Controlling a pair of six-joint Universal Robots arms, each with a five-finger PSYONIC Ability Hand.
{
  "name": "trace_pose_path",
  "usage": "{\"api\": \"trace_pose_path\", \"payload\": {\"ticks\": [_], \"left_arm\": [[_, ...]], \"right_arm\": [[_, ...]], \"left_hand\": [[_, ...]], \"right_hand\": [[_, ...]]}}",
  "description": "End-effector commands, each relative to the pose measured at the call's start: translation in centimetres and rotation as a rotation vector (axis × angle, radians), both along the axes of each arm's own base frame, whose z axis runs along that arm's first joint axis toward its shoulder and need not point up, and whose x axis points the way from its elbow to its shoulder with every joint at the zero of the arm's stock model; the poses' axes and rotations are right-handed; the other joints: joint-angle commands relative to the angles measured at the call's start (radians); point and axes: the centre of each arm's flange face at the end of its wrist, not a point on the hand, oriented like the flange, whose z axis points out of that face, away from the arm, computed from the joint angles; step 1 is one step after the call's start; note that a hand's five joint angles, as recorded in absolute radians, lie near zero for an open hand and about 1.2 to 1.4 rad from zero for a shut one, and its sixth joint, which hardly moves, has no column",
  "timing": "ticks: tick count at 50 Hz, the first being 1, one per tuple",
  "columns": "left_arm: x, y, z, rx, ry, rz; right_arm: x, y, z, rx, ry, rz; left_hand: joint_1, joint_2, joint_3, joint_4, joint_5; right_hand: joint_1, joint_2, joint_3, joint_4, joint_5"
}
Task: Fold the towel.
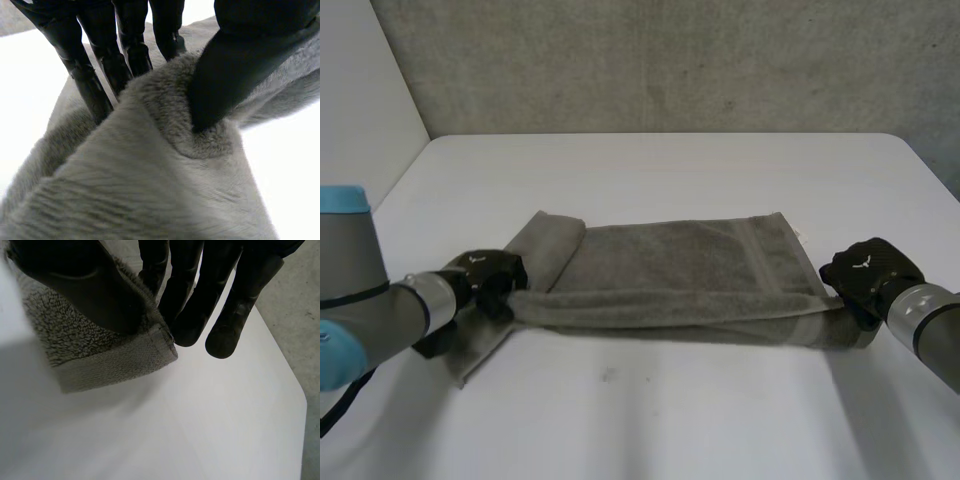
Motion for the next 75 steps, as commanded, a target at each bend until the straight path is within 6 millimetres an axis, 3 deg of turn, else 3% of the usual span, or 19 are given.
{"api": "trace_pose_path", "payload": {"ticks": [1, 6, 10, 15, 17, 18, 20, 23, 28, 35, 39, 46, 59, 68, 75], "left_arm": [[-0.8, -5.7, -0.4, -0.145, 0.017, 0.021], [-0.8, -6.8, 0.9, -0.196, 0.027, 0.043], [-0.8, -6.3, 2.5, -0.221, 0.033, 0.048], [-0.5, -3.8, 4.4, -0.228, 0.036, 0.042], [-0.3, -1.5, 5.4, -0.224, 0.035, 0.039], [-0.3, -1.5, 5.4, -0.224, 0.035, 0.039], [0.0, 1.0, 5.6, -0.200, 0.030, 0.033], [0.1, 2.3, 5.5, -0.189, 0.026, 0.026], [0.4, 6.4, 4.3, -0.144, 0.009, 0.012], [1.0, 9.5, 2.7, -0.078, -0.028, 0.030], [1.6, 11.0, 2.4, -0.066, -0.047, 0.051], [1.9, 11.9, 2.0, -0.073, -0.047, 0.058], [3.2, 10.4, 1.3, -0.115, -0.051, 0.125], [3.5, 11.7, 2.0, -0.177, -0.119, 0.088], [3.7, 11.3, 1.1, -0.151, -0.143, 0.086]], "right_arm": [[0.1, -0.7, -0.9, -0.034, -0.004, -0.001], [0.1, -0.6, -1.1, -0.040, -0.006, -0.001], [0.1, -0.5, -1.1, -0.043, -0.006, -0.001], [0.1, -0.4, -1.4, -0.037, -0.006, 0.000], [0.1, -0.4, -1.5, -0.034, -0.006, 0.000], [0.1, -0.3, -1.5, -0.034, -0.006, 0.000], [0.1, -0.4, -1.6, -0.034, -0.006, 0.000], [0.1, -0.3, -1.7, -0.031, -0.005, 0.000], [0.1, -0.2, -1.8, -0.031, -0.004, 0.002], [0.2, 0.1, -2.0, -0.023, -0.004, 0.010], [0.2, 0.2, -2.1, -0.021, -0.001, 0.009], [0.2, 0.2, -2.2, -0.019, -0.001, 0.009], [0.3, 0.4, -2.6, -0.005, 0.007, 0.017], [0.3, 0.4, -2.7, -0.006, 0.010, 0.019], [0.3, 0.4, -3.0, 0.002, 0.014, 0.020]], "left_hand": [[-0.921, -0.904, -0.904, -0.904, -0.943], [-0.920, -0.903, -0.904, -0.903, -0.943], [-0.920, -0.903, -0.904, -0.903, -0.943], [-0.914, -0.897, -0.898, -0.897, -0.937], [-0.897, -0.880, -0.880, -0.880, -0.919], [-0.897, -0.880, -0.880, -0.880, -0.919], [-0.876, -0.859, -0.860, -0.859, -0.899], [-0.864, -0.847, -0.848, -0.848, -0.887], [-0.736, -0.719, -0.719, -0.719, -0.758], [-0.641, -0.624, -0.625, -0.625, -0.664], [-0.457, -0.440, -0.440, -0.440, -0.479], [-0.406, -0.389, -0.390, -0.390, -0.429], [-0.406, -0.389, -0.390, -0.390, -0.429], [-0.274, -0.257, -0.258, -0.258, -0.297], [-0.274, -0.257, -0.258, -0.257, -0.297]], "right_hand": [[0.065, 0.063, 0.062, 0.058, 0.046], [0.065, 0.063, 0.062, 0.058, 0.046], [0.065, 0.063, 0.062, 0.058, 0.046], [0.065, 0.063, 0.062, 0.058, 0.046], [0.065, 0.063, 0.062, 0.058, 0.046], [0.065, 0.063, 0.062, 0.058, 0.046], [0.065, 0.063, 0.062, 0.058, 0.046], [0.065, 0.063, 0.062, 0.058, 0.046], [0.065, 0.063, 0.062, 0.058, 0.046], [0.065, 0.063, 0.062, 0.058, 0.046], [0.065, 0.063, 0.062, 0.058, 0.046], [0.065, 0.063, 0.062, 0.058, 0.046], [0.065, 0.063, 0.062, 0.058, 0.046], [0.065, 0.063, 0.062, 0.058, 0.046], [0.065, 0.063, 0.062, 0.058, 0.046]]}}
